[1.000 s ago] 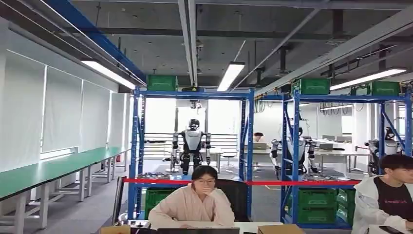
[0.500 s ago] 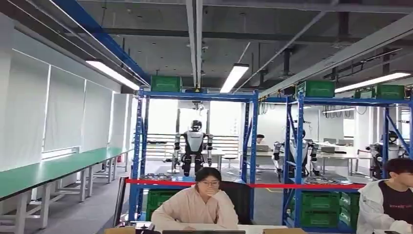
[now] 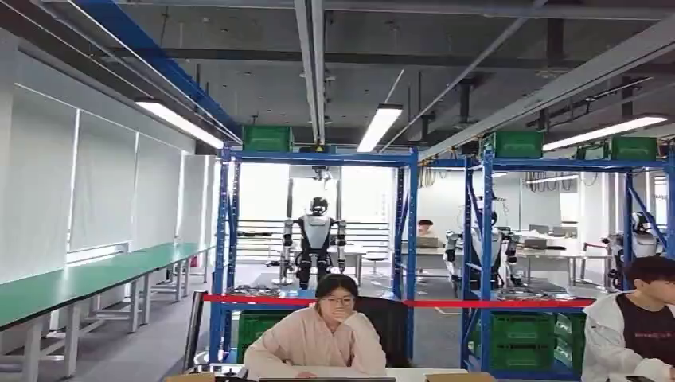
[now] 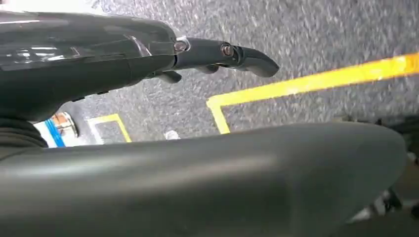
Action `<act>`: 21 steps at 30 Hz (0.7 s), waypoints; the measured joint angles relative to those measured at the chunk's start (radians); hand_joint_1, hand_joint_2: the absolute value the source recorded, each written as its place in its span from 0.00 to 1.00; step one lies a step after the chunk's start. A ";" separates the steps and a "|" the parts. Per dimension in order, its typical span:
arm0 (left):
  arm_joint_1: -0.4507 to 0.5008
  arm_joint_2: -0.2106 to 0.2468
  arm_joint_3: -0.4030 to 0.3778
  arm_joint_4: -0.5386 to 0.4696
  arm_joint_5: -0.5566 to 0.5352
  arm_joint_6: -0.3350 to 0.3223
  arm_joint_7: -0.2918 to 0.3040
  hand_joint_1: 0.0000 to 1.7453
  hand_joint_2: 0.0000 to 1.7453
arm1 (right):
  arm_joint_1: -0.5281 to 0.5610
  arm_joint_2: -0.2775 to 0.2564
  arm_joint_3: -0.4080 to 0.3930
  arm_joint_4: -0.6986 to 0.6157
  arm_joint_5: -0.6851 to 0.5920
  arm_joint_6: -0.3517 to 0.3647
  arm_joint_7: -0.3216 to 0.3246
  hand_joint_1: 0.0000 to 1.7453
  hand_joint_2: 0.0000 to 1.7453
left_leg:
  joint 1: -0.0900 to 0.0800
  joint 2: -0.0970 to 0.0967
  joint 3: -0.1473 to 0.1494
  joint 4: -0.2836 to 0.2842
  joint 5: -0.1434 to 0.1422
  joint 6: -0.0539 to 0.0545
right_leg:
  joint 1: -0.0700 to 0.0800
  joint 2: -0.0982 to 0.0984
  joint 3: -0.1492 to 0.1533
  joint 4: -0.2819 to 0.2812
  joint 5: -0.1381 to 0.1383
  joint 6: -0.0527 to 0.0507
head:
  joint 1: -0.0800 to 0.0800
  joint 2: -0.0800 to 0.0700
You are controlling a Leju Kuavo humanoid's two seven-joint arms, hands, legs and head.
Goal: Take the parts from the cabinet and place them on the table.
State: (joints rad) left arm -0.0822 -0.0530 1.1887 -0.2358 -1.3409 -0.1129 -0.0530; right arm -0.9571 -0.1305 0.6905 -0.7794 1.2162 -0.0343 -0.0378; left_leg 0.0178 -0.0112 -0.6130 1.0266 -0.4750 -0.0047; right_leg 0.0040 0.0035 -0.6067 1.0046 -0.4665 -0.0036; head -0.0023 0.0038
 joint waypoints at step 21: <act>0.000 0.001 0.005 0.000 0.008 -0.016 -0.027 0.00 1.00 | 0.015 0.029 0.008 0.176 -0.005 0.055 -0.093 1.00 1.00 | 0.007 0.002 -0.007 0.008 0.004 0.029 | -0.010 0.000 -0.145 0.339 -0.161 0.042 | -0.001 0.000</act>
State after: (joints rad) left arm -0.0825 -0.0523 1.1933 -0.2358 -1.3329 -0.1286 -0.0797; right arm -0.9422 -0.1015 0.6988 -0.6035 1.2116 0.0202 -0.1312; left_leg 0.0253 -0.0088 -0.6198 1.0342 -0.4706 0.0241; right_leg -0.0057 0.0035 -0.7518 1.3436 -0.6272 0.0388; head -0.0034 0.0034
